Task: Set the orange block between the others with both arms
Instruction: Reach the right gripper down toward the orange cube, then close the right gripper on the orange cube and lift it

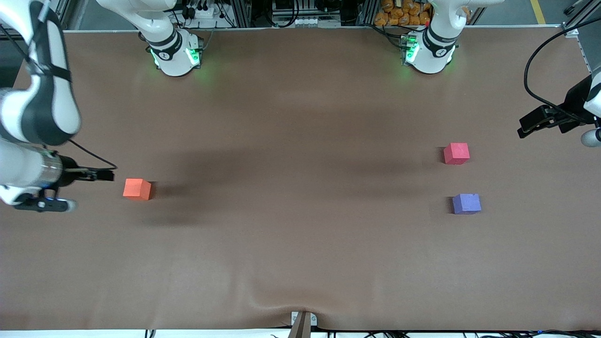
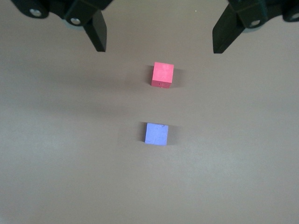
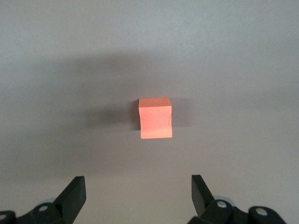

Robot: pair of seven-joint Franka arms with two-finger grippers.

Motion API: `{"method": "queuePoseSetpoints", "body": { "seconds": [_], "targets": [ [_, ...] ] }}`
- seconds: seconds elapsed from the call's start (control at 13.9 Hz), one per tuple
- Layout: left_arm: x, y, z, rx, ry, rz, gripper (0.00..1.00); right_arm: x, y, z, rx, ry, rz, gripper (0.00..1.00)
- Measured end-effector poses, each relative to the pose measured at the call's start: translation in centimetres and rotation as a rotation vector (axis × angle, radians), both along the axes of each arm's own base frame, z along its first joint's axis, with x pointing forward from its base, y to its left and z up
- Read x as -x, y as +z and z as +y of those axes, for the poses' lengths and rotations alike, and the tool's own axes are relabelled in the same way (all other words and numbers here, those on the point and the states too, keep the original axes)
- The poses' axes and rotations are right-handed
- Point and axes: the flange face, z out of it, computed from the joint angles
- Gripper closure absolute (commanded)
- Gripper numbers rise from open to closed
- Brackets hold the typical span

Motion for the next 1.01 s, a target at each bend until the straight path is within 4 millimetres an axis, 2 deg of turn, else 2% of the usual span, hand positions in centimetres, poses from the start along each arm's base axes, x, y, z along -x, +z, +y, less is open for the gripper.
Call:
{"method": "queuePoseSetpoints", "body": {
  "seconds": [0.29,0.51,0.65,1.01],
  "targets": [
    [0.0,-0.1,0.6,0.0,0.01,0.009,0.0,1.9,-6.4,-0.1,-0.002,0.016,-0.009,0.0],
    [0.0,-0.3,0.6,0.0,0.01,0.014,0.0,3.3,-9.8,-0.1,-0.007,0.039,-0.004,0.0],
    [0.0,-0.4,0.5,0.0,0.008,0.017,0.0,3.3,-11.4,-0.4,-0.016,0.088,-0.027,0.0],
    [-0.2,-0.7,0.5,0.001,0.008,0.022,0.0,3.1,-16.3,-3.6,-0.025,0.111,-0.042,0.0]
  ]
}}
